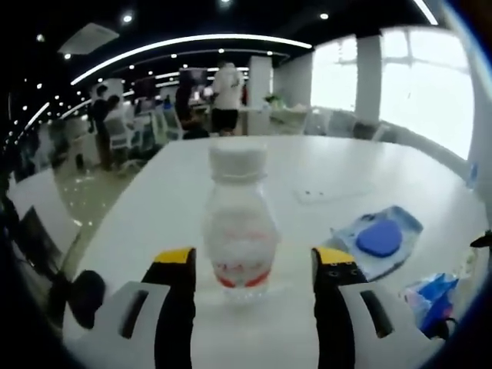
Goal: Arrange the tabletop items into an orderly group along one side of the table until the central work area is clear of visible clutter.
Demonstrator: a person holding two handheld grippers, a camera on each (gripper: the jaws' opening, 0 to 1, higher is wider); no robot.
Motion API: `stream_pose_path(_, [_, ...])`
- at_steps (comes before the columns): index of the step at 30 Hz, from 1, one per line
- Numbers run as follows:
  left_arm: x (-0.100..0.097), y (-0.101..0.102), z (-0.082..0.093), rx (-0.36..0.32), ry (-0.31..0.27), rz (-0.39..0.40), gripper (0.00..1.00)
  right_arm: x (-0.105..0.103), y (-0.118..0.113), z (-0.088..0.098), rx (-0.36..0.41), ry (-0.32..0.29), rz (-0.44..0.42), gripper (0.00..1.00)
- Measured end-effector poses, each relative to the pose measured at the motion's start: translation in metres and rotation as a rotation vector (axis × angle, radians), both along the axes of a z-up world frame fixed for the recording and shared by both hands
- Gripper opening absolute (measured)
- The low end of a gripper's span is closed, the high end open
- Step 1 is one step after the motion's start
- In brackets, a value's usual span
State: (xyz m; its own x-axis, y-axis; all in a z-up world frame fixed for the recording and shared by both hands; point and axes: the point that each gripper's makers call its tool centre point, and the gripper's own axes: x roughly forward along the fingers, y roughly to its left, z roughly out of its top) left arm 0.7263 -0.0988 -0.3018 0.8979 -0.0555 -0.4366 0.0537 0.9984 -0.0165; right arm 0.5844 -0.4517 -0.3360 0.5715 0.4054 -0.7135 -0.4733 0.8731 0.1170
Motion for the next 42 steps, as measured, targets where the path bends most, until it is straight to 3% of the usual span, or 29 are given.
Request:
stream_pose_path(3, [-0.006,0.000,0.003,0.001,-0.003,-0.014,0.66,0.000,-0.006,-0.002,0.019,0.013,-0.018,0.99])
stream_pose_path(6, [-0.011,0.001,0.006,0.043,-0.010,-0.027,0.70,0.001,-0.009,-0.001,0.025,0.012,-0.027,0.99])
stream_pose_path(11, [-0.022,-0.004,0.012,0.010,-0.019,-0.046,0.81,-0.001,-0.013,-0.007,0.020,0.030,-0.012,0.99])
stream_pose_path(18, [-0.039,-0.014,0.024,0.027,-0.026,-0.100,0.92,-0.005,-0.028,-0.021,0.029,0.081,-0.007,0.99])
stream_pose_path(23, [-0.051,-0.022,0.031,0.018,-0.030,-0.142,0.99,-0.007,-0.030,-0.025,0.044,0.082,0.008,0.99])
stream_pose_path(28, [-0.063,-0.029,0.039,0.010,-0.032,-0.182,0.99,-0.006,-0.017,-0.022,0.148,0.081,0.029,0.99])
stream_pose_path(34, [-0.078,-0.039,0.049,-0.016,-0.037,-0.234,0.99,-0.005,-0.020,-0.025,0.123,0.082,0.019,0.99])
stream_pose_path(39, [-0.095,-0.052,0.055,-0.046,-0.024,-0.297,0.99,-0.006,-0.017,-0.019,0.165,0.077,0.022,0.87])
stream_pose_path(42, [-0.102,-0.058,0.056,-0.057,-0.012,-0.320,0.99,-0.007,-0.017,-0.019,0.154,0.074,0.027,0.87])
